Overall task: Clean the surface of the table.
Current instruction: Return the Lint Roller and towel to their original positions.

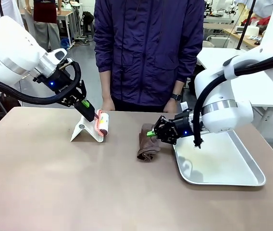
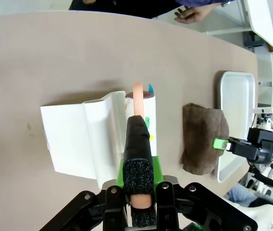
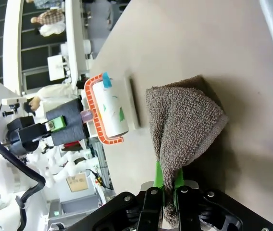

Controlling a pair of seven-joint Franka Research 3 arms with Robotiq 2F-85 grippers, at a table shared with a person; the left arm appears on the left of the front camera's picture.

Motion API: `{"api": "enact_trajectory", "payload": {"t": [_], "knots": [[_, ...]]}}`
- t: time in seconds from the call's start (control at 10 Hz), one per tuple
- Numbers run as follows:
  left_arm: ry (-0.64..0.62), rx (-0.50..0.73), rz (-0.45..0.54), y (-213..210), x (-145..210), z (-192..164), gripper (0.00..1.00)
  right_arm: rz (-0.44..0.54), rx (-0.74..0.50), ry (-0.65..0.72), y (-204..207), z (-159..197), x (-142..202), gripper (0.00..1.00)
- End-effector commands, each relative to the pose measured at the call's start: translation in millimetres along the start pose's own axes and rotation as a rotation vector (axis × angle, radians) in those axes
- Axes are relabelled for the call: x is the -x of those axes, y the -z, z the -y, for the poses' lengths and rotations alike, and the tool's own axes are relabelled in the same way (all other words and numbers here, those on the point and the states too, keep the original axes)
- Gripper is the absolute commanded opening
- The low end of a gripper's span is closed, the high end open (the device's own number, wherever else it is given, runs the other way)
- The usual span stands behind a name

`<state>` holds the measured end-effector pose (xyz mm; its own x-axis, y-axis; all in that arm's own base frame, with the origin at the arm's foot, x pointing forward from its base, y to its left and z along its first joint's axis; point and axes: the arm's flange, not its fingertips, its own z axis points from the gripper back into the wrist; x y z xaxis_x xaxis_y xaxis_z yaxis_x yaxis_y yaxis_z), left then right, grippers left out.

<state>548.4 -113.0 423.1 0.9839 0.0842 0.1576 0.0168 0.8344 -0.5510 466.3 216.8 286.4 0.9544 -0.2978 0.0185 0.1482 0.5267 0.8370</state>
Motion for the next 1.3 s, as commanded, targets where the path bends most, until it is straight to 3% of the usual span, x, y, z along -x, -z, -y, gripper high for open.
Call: {"api": "enact_trajectory", "payload": {"t": [0.0, 0.7, 0.8, 0.9, 1.0, 1.1, 1.2], "knots": [[-0.037, -0.015, -0.037, -4.7, -4.6, 5.1, 0.22, 0.037, 0.036, 0.046, 11.2, -5.9, -9.4, 0.08], [-0.062, -0.043, -0.054, 1.4, -5.5, 3.2, 0.22, 0.032, 0.055, 0.066, 23.3, -3.3, -14.3, 0.08], [-0.068, -0.045, -0.058, 3.1, -4.6, 1.8, 0.29, 0.022, 0.056, 0.063, 24.8, -2.7, -13.6, 0.08], [-0.074, -0.041, -0.06, 2.5, -3.6, 2.0, 0.71, 0.012, 0.053, 0.064, 25.9, -2.3, -13.7, 0.08], [-0.079, -0.047, -0.058, 1.4, -3.1, 0.7, 0.88, 0.004, 0.054, 0.065, 26.4, -2.9, -13.0, 0.28], [-0.086, -0.047, -0.047, -0.9, -1.7, -0.7, 1.0, -0.008, 0.052, 0.063, 27.0, -3.0, -12.4, 0.63], [-0.093, -0.052, -0.04, -1.8, -1.5, -0.9, 1.0, -0.013, 0.046, 0.068, 27.4, -2.0, -12.7, 0.84]]}}
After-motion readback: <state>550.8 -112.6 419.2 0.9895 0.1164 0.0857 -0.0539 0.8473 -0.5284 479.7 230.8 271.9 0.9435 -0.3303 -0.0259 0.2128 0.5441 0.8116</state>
